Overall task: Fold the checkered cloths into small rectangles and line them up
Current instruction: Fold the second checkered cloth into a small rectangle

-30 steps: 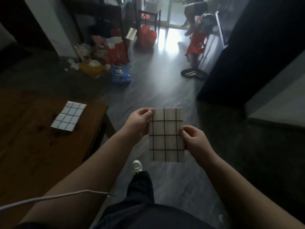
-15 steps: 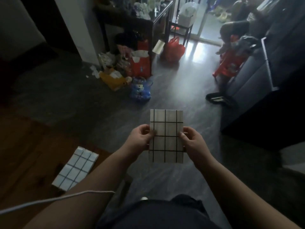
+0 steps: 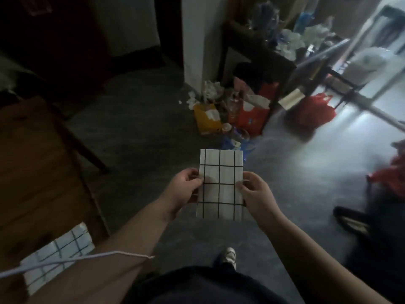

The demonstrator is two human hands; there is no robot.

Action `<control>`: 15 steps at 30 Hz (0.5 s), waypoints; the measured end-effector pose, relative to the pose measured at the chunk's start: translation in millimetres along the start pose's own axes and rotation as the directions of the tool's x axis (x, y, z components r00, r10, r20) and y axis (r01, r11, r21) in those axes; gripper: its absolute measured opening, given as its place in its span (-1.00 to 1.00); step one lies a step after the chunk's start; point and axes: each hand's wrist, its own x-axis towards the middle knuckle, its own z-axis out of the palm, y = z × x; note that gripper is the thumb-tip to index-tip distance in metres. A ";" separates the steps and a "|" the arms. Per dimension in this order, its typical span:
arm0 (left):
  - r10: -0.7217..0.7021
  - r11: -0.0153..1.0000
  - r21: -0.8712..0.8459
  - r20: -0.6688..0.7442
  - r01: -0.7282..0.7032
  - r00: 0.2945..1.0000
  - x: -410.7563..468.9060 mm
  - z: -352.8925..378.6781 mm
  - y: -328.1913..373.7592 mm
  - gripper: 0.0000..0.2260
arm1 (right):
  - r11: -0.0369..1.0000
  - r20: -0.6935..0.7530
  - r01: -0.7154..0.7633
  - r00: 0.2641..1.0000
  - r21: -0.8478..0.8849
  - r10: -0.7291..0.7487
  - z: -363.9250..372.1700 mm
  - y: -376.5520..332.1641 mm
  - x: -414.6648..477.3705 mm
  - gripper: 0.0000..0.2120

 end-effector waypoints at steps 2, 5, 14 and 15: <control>0.005 1.000 -0.019 -0.107 -0.007 0.994 11.9 1.0 15.2 -0.85 | 0.996 0.092 0.037 0.995 -0.082 -0.029 -3.4 -15.7 40.4 -0.85; 0.017 0.999 -0.041 -0.282 -0.029 0.959 19.6 -13.2 30.1 -0.88 | 0.979 0.235 0.088 0.971 -0.185 -0.043 13.7 -40.5 91.3 -0.87; -0.091 0.981 -0.188 -0.678 -0.051 0.730 3.8 -115.6 19.3 -0.84 | 0.844 0.679 0.407 0.731 -0.350 -0.071 160.7 -119.7 165.8 -0.78; -0.133 0.962 -0.261 -0.699 -0.078 0.703 0.8 -128.4 15.6 -0.82 | 0.829 0.710 0.438 0.700 -0.347 -0.073 182.5 -128.0 168.8 -0.79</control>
